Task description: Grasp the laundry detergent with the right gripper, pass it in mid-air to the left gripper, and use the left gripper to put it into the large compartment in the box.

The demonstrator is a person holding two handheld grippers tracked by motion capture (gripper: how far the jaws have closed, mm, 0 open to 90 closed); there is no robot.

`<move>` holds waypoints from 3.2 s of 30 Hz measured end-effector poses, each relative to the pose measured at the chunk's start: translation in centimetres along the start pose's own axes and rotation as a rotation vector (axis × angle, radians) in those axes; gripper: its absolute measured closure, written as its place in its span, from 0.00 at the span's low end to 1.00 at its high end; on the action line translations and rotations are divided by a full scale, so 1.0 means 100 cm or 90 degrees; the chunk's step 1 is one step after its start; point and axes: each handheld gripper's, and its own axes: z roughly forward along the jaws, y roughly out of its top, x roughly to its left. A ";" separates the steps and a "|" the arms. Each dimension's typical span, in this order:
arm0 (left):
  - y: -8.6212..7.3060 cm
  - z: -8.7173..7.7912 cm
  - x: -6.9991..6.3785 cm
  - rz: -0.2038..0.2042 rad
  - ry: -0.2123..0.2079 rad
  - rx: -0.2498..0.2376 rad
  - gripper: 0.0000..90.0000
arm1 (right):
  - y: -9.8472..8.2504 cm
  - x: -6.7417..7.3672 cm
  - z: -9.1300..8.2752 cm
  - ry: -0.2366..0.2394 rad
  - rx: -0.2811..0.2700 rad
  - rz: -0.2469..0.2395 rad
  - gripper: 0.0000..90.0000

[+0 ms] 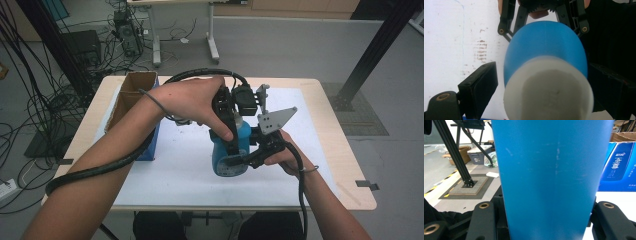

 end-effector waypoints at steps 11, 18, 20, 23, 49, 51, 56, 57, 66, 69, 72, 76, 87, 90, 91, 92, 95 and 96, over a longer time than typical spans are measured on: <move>-0.001 0.001 0.000 0.000 0.000 0.002 0.13 | 0.000 0.000 0.001 0.000 0.004 -0.003 0.49; -0.001 0.000 -0.001 0.000 0.001 0.001 0.13 | 0.001 0.000 0.001 -0.001 0.006 -0.003 0.49; -0.001 0.000 -0.001 0.000 0.001 0.003 0.13 | 0.001 0.000 0.001 -0.002 0.005 -0.003 0.49; -0.001 0.000 -0.001 0.000 0.001 0.002 0.13 | 0.001 0.000 0.001 -0.001 0.004 -0.004 0.49; 0.001 -0.001 -0.001 -0.003 0.006 0.004 0.13 | 0.004 0.000 0.000 0.000 -0.002 -0.007 0.49; 0.001 -0.001 -0.001 -0.004 0.005 0.007 0.14 | 0.004 0.000 0.000 -0.001 -0.003 -0.007 0.49; 0.003 -0.001 -0.001 -0.004 0.004 0.004 0.16 | 0.005 0.000 -0.001 0.000 -0.003 -0.009 0.49; 0.003 -0.001 -0.001 -0.004 0.005 0.005 0.17 | 0.005 0.001 -0.001 0.001 -0.003 -0.008 0.49; 0.004 -0.003 -0.001 -0.004 0.005 -0.003 0.23 | 0.005 0.001 -0.002 0.000 -0.004 -0.010 0.49; 0.004 -0.003 -0.001 -0.003 0.007 -0.002 0.24 | 0.005 0.001 -0.002 0.000 -0.003 -0.010 0.49; 0.003 -0.004 0.000 -0.005 0.006 -0.003 0.25 | 0.005 0.001 -0.001 0.000 -0.002 -0.011 0.49; 0.003 -0.005 0.000 -0.007 0.004 -0.001 0.25 | 0.006 0.001 -0.001 0.001 -0.003 -0.010 0.49; 0.003 -0.006 0.002 -0.016 -0.002 -0.007 0.32 | 0.007 0.001 0.000 0.003 0.000 -0.012 0.49; 0.003 -0.007 0.002 -0.017 -0.004 -0.008 0.35 | 0.007 0.000 0.000 0.003 0.000 -0.012 0.49; 0.003 -0.007 0.002 -0.018 -0.008 -0.009 0.36 | 0.007 0.000 0.000 0.003 0.000 -0.012 0.49; 0.003 -0.007 0.003 -0.019 -0.014 -0.009 0.37 | 0.006 0.000 0.000 0.003 -0.001 -0.011 0.49; 0.003 -0.008 0.003 -0.022 -0.017 -0.018 0.41 | 0.007 0.000 -0.001 0.001 -0.002 -0.011 0.49; 0.003 -0.008 0.003 -0.023 -0.017 -0.021 0.41 | 0.006 0.000 -0.001 0.002 -0.003 -0.011 0.49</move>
